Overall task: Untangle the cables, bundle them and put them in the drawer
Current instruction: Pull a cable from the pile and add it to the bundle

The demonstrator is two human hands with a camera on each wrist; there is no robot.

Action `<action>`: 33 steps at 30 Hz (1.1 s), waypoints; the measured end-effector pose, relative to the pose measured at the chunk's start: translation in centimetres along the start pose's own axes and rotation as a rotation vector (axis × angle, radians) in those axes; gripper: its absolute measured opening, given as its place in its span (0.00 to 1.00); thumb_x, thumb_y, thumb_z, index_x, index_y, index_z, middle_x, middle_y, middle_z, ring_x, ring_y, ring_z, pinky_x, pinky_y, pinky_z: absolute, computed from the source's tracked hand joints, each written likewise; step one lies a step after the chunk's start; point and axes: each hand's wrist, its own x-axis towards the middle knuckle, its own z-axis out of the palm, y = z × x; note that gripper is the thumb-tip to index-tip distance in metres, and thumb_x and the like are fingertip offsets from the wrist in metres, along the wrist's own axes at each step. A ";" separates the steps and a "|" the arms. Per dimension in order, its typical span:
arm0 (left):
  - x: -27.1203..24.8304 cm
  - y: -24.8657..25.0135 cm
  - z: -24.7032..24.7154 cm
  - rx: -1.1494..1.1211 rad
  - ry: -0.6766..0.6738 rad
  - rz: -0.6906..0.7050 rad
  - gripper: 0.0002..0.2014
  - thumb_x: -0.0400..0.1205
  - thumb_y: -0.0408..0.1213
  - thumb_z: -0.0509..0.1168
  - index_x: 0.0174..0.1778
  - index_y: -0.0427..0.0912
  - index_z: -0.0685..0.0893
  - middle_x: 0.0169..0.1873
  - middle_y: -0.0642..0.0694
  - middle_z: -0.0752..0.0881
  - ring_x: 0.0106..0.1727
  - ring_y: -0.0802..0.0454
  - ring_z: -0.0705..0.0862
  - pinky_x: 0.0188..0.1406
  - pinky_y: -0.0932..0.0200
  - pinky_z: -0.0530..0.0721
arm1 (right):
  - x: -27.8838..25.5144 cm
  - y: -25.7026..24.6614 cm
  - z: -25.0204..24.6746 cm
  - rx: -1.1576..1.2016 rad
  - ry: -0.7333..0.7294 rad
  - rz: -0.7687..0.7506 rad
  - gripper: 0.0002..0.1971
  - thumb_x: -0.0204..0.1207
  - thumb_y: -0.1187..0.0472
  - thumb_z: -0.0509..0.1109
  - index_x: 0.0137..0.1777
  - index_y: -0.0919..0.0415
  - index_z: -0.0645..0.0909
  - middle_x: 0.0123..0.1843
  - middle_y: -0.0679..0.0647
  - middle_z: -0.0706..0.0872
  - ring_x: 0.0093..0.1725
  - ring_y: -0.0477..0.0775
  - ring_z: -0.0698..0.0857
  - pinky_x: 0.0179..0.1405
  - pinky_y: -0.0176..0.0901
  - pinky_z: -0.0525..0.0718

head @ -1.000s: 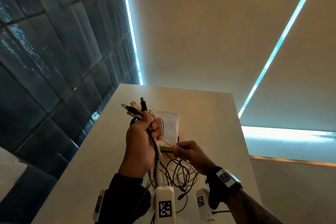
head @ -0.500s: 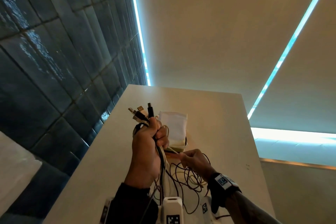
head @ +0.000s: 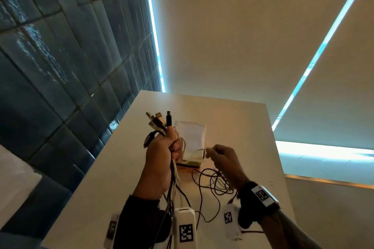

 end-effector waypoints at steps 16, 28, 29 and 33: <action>0.2 -0.5 2.0 -0.337 0.060 -0.189 0.14 0.88 0.42 0.53 0.46 0.37 0.78 0.35 0.40 0.84 0.41 0.43 0.84 0.56 0.41 0.81 | -3.5 -5.1 0.7 0.257 -0.348 -0.272 0.09 0.81 0.66 0.67 0.39 0.65 0.84 0.29 0.54 0.81 0.28 0.51 0.74 0.28 0.39 0.72; -0.9 -1.9 2.5 -0.276 0.042 -0.096 0.17 0.88 0.42 0.53 0.32 0.43 0.71 0.24 0.50 0.63 0.25 0.55 0.60 0.31 0.56 0.57 | -3.1 0.8 2.3 0.004 -0.254 -0.313 0.23 0.76 0.35 0.63 0.26 0.47 0.82 0.24 0.46 0.70 0.27 0.45 0.68 0.29 0.44 0.65; -0.9 -2.2 2.3 -0.268 0.055 -0.096 0.17 0.88 0.41 0.53 0.32 0.44 0.71 0.24 0.50 0.64 0.25 0.55 0.60 0.31 0.56 0.57 | -3.4 0.9 2.5 -0.013 -0.262 -0.319 0.19 0.76 0.34 0.62 0.28 0.39 0.83 0.24 0.43 0.71 0.27 0.44 0.68 0.28 0.43 0.65; -0.1 -2.9 2.1 -0.287 0.092 -0.098 0.17 0.88 0.41 0.53 0.32 0.44 0.71 0.25 0.50 0.63 0.25 0.55 0.61 0.31 0.56 0.59 | -2.6 2.4 3.6 -0.239 -0.186 -0.389 0.08 0.73 0.48 0.66 0.34 0.34 0.77 0.30 0.36 0.78 0.31 0.35 0.75 0.34 0.27 0.69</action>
